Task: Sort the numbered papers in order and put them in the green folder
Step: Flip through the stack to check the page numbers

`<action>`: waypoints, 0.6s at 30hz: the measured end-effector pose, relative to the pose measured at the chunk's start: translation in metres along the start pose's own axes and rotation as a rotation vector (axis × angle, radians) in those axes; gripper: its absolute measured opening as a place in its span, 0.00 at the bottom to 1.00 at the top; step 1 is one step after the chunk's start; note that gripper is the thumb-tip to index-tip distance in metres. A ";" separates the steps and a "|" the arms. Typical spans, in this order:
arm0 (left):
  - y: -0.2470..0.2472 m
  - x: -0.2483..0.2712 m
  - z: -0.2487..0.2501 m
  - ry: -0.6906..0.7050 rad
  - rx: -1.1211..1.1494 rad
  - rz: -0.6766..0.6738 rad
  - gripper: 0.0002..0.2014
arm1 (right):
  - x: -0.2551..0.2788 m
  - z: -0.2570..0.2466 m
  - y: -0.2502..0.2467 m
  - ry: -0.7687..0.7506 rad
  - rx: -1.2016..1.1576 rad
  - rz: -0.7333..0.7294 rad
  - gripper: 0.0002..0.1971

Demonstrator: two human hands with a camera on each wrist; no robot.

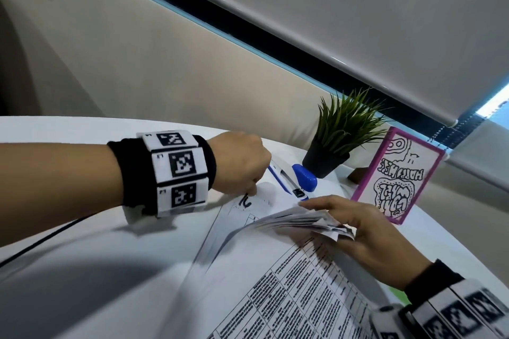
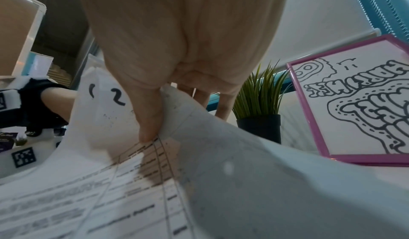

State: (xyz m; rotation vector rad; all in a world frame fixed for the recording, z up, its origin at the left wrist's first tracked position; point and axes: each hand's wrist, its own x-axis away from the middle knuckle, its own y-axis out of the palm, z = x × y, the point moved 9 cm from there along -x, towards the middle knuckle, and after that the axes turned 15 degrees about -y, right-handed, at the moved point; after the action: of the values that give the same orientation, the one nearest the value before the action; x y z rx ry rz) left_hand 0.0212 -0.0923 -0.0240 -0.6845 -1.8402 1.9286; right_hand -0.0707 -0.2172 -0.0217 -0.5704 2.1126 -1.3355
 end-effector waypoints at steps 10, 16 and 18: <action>-0.023 0.006 0.011 0.208 0.350 -0.047 0.15 | 0.003 0.001 -0.001 0.037 -0.063 0.044 0.12; 0.002 -0.007 -0.014 -0.051 0.848 -0.361 0.18 | 0.013 0.000 -0.011 0.044 -0.067 0.171 0.07; 0.012 -0.012 -0.024 -0.127 0.694 -0.336 0.14 | 0.018 0.002 -0.014 0.077 -0.182 0.274 0.15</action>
State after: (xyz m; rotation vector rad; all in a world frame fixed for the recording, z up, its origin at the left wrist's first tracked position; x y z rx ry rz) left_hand 0.0455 -0.0803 -0.0356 -0.0272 -1.1123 2.1957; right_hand -0.0819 -0.2356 -0.0143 -0.2902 2.2939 -1.0348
